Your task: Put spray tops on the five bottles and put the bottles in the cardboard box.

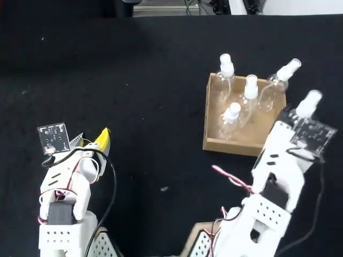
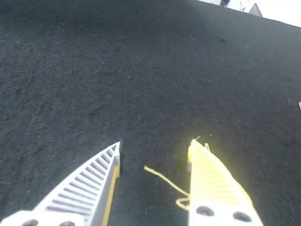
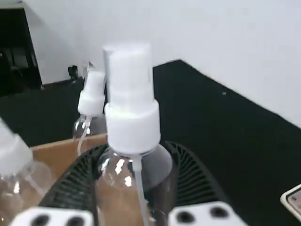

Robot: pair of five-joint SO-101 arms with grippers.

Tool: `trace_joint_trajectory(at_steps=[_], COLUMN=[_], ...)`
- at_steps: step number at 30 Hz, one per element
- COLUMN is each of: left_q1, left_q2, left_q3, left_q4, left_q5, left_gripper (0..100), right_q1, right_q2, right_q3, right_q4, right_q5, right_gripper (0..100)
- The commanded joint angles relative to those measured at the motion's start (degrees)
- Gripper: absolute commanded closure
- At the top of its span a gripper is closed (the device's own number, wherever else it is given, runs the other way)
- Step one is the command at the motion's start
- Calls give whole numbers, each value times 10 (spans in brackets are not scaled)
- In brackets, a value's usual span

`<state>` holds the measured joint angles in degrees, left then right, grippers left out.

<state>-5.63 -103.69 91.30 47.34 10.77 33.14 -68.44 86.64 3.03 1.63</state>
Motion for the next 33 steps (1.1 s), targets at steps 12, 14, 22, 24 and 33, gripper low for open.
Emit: trace_joint_trajectory(at_steps=[12,14,22,24,33], left_q1=[1,1,1,1,1], left_q2=[-7,-7,-7,-7,-7], left_q3=[15,15,15,15,15], left_q4=[-46,-46,-47,-47,-44], left_q5=[1,1,1,1,1], left_gripper=[787,787,787,787,787], right_q1=[-25,-25,-25,-25,-44], right_q2=[-20,-20,-16,-15,-15], right_q3=[56,23,-48,-44,35], right_q4=[-130,-90,-13,-23,-164], right_q5=[-29,-30,-45,-60,-58], right_gripper=[985,985,985,985,985])
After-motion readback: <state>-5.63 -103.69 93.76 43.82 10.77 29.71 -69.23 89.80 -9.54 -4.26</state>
